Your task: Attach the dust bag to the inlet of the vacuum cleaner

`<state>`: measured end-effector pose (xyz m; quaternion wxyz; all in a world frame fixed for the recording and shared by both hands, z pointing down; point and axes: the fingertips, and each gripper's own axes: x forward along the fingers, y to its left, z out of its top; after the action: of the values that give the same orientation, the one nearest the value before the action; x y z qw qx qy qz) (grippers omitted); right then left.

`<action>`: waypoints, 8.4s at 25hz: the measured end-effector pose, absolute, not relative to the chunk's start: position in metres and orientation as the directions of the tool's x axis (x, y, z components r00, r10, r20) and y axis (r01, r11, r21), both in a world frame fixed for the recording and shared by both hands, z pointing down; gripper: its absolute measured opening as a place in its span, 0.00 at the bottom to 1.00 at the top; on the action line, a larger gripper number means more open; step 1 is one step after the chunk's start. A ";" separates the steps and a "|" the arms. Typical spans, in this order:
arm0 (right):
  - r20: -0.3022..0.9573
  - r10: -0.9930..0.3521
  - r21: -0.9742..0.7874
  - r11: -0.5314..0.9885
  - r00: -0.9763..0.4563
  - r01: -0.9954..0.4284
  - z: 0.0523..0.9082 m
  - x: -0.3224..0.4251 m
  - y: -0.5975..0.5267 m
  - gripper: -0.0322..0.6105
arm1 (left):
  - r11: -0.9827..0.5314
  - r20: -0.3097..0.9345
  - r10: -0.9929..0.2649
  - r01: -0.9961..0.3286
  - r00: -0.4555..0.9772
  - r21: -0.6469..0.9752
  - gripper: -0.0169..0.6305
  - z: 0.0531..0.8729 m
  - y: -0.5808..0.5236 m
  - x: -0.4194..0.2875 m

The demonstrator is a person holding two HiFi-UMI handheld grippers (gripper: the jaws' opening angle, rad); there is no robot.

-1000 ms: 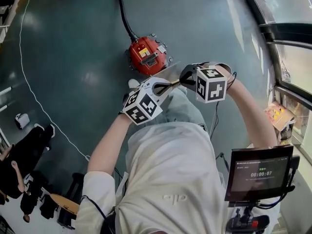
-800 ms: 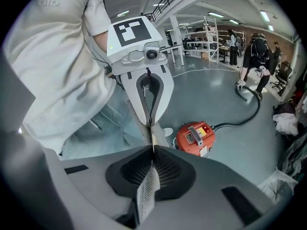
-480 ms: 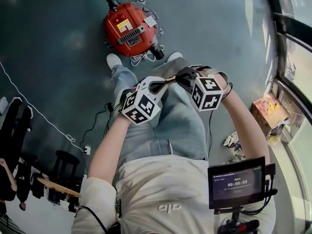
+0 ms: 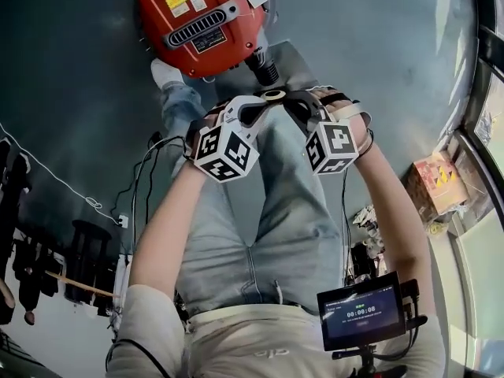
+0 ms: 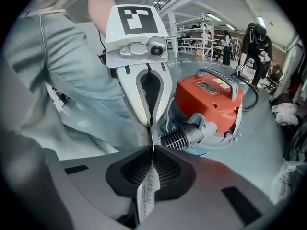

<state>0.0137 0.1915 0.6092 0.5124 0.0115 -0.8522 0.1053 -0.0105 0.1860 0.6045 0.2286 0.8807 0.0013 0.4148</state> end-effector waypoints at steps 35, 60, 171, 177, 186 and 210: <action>0.946 0.203 -0.214 0.977 -0.254 -0.018 0.642 0.006 0.164 0.09 | -0.935 0.745 0.062 -0.222 0.664 0.276 0.04 0.627 0.157 -0.022; 0.950 0.184 -0.170 0.983 -0.254 0.073 0.641 0.014 0.166 0.09 | -0.891 0.762 0.226 -0.188 0.606 0.414 0.08 0.634 0.153 -0.051; 0.960 -0.055 0.056 0.998 -0.273 -0.003 0.630 -0.008 0.044 0.09 | -0.914 0.895 0.023 -0.354 0.446 0.200 0.06 0.648 0.064 -0.056; 0.966 -0.032 0.033 0.999 -0.256 0.000 0.633 -0.009 0.047 0.09 | -0.916 0.921 -0.025 -0.378 0.389 0.135 0.04 0.646 0.062 -0.060; 0.955 -0.109 0.085 0.992 -0.275 -0.096 0.631 -0.010 0.037 0.09 | -0.868 0.912 -0.142 -0.492 0.384 0.072 0.04 0.645 0.049 -0.063; 0.848 -0.504 0.088 0.444 -0.167 -0.892 0.539 0.042 0.069 0.09 | -0.993 0.823 -0.068 -0.114 0.565 -0.004 0.04 0.526 0.022 -0.036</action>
<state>0.0424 0.0691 0.5389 0.4340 0.4778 -0.7303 0.2235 -0.0358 0.0222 0.5261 0.0247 0.8841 -0.0514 0.4637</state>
